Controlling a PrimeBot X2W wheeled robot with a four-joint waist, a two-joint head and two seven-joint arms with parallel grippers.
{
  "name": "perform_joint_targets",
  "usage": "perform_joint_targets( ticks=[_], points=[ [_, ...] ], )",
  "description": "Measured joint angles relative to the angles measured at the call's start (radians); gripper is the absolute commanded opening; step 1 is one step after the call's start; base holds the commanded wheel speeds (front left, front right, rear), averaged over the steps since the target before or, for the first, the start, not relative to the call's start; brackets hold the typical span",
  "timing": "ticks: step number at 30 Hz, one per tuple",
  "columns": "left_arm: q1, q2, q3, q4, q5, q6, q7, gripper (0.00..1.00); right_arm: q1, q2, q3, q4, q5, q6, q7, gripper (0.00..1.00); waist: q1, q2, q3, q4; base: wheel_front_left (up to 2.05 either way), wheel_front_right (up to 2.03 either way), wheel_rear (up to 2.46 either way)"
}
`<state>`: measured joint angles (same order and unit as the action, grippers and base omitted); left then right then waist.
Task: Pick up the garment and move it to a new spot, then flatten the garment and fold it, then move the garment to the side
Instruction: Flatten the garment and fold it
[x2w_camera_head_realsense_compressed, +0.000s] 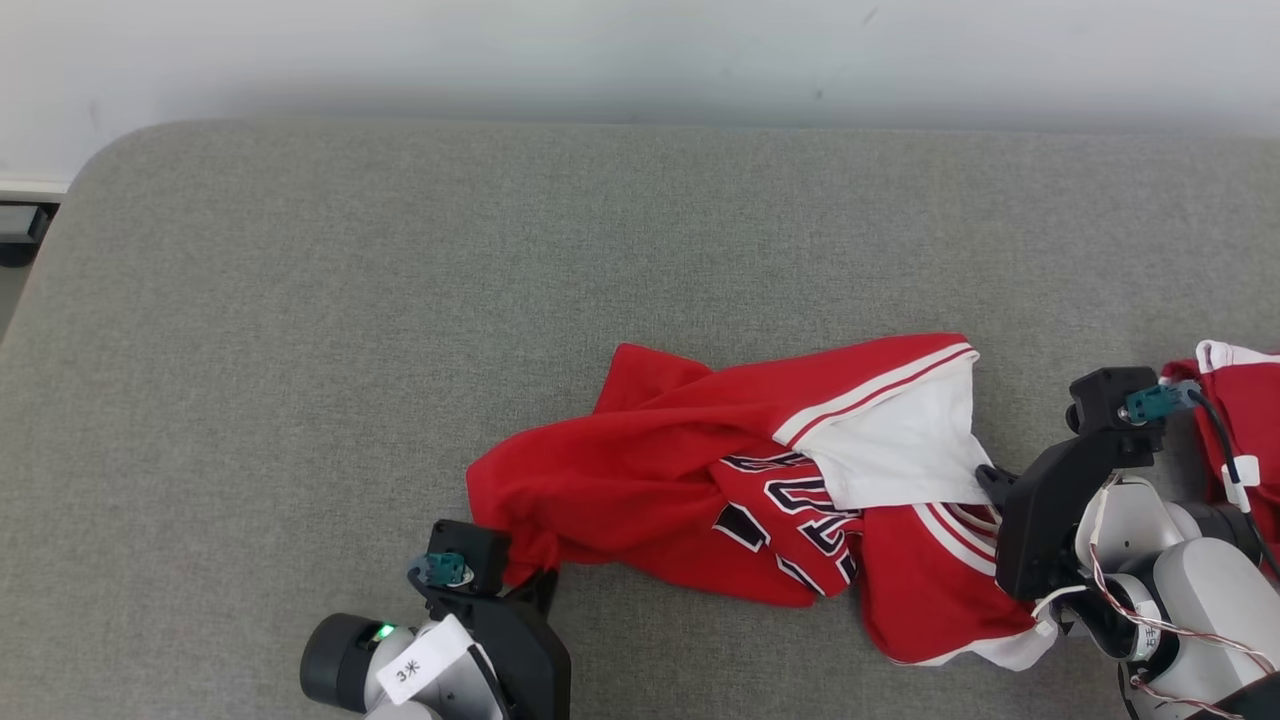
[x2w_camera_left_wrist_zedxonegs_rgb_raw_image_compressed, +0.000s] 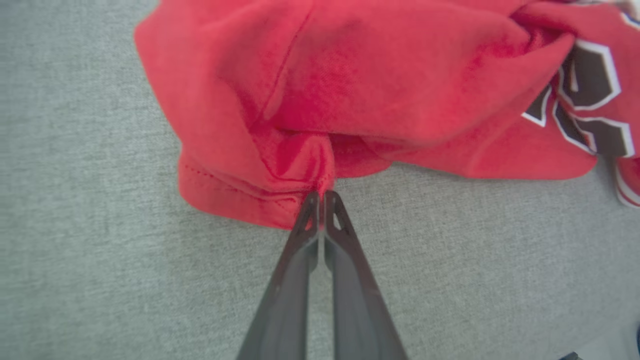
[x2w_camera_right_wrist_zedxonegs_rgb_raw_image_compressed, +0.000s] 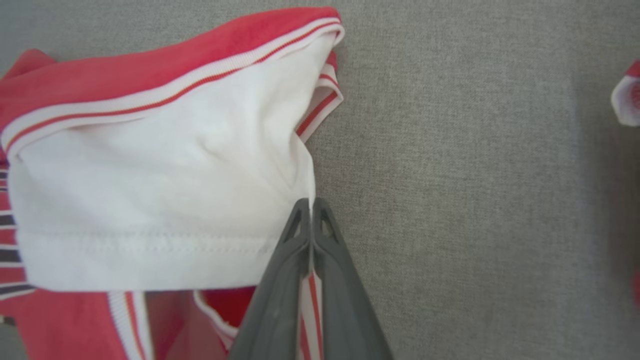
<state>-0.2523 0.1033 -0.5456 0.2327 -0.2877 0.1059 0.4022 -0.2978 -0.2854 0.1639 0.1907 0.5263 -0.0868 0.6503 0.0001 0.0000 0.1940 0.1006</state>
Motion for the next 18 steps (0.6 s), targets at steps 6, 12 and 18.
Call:
perform_joint_targets(
  ticks=[6,12,18],
  points=[
    [0.001,0.001,0.019,-0.027,-0.003,0.001,-0.038,0.0,0.001,0.008,-0.025,-0.012,0.011,0.0,-0.029,0.0,0.0,0.0001,-0.016,-0.001,0.0,0.0,0.0],
    [0.001,0.01,0.076,-0.138,-0.002,0.008,-0.126,0.0,-0.002,0.037,-0.09,-0.081,0.061,0.005,-0.106,0.0,0.0,0.0001,-0.042,0.0,0.0,0.0,0.0],
    [0.001,0.011,0.134,-0.275,0.015,0.01,-0.227,0.0,-0.017,0.064,-0.141,-0.173,0.091,0.007,-0.193,0.0,-0.0001,0.0001,-0.07,-0.007,0.0,0.0,0.0]
  ],
)
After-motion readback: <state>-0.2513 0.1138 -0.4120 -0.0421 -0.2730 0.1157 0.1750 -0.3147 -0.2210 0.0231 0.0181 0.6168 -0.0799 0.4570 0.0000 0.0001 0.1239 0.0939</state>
